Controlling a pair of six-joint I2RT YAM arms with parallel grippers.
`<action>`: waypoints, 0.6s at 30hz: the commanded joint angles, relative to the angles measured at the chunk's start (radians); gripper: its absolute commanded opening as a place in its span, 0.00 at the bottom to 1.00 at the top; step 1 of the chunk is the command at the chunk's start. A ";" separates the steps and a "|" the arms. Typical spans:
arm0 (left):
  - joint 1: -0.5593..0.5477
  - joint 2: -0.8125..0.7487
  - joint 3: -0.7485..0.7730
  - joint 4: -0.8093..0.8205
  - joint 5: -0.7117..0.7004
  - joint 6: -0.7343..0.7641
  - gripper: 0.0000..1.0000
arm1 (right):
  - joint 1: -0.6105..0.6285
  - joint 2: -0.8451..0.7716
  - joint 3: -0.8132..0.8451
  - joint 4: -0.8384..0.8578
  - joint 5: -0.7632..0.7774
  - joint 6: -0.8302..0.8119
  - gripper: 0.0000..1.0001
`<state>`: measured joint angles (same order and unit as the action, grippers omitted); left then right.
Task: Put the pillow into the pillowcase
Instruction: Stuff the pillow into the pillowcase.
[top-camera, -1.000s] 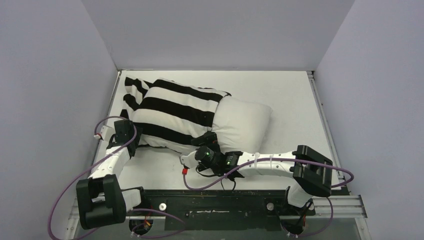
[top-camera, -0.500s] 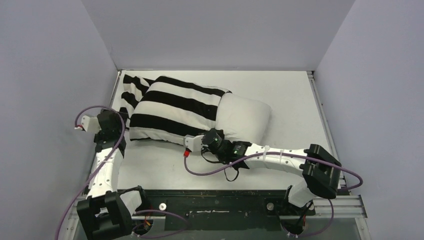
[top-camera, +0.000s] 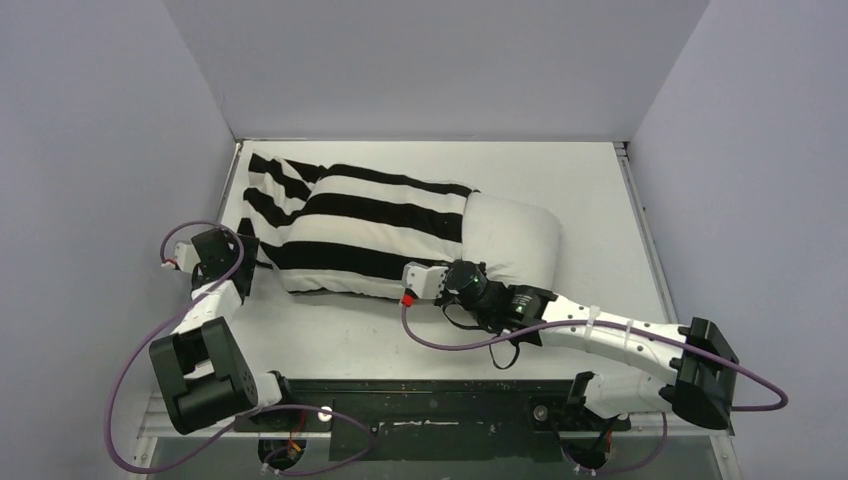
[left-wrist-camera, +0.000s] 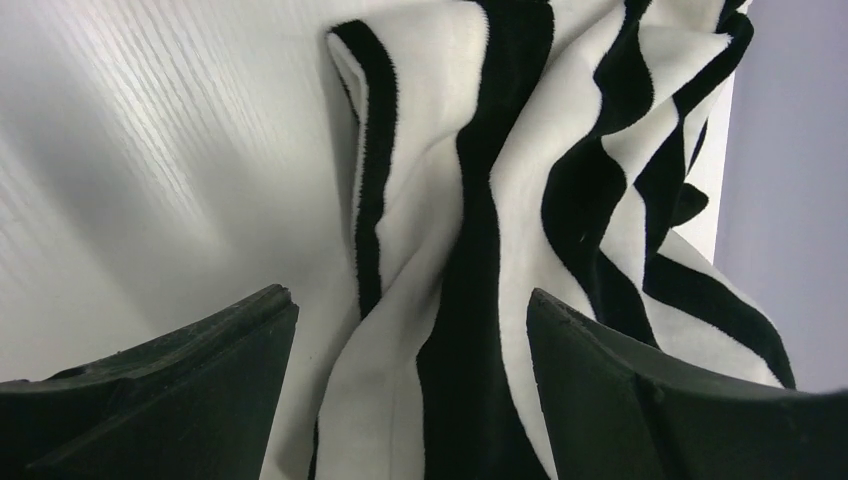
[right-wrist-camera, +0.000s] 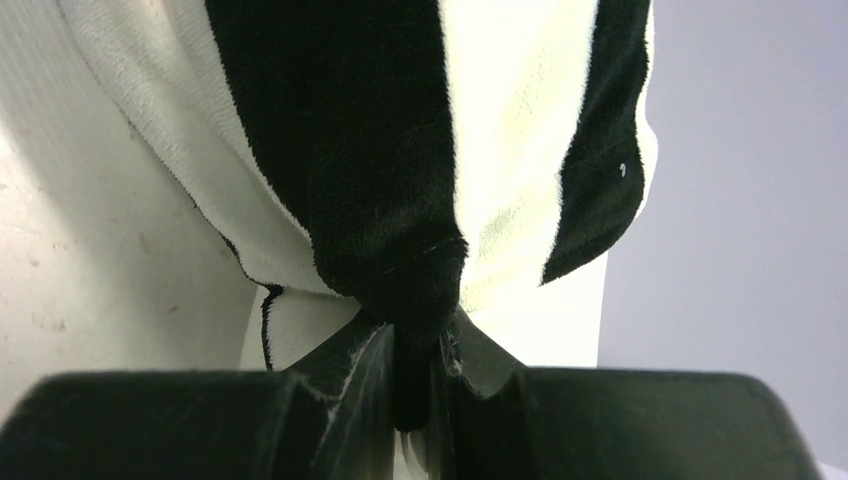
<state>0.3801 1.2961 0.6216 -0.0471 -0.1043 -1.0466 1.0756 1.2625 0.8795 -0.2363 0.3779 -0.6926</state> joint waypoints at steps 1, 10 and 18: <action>-0.008 0.013 -0.028 0.106 0.072 -0.036 0.83 | -0.019 -0.100 0.004 -0.031 0.119 0.042 0.00; -0.125 0.103 -0.036 0.159 -0.012 -0.068 0.84 | -0.029 -0.146 0.002 -0.066 0.081 0.086 0.00; -0.190 0.132 -0.070 0.130 -0.124 -0.186 0.20 | -0.020 -0.120 0.038 -0.046 0.028 0.114 0.00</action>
<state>0.1883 1.4300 0.5610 0.0650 -0.1440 -1.1683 1.0534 1.1549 0.8677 -0.3508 0.3965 -0.6041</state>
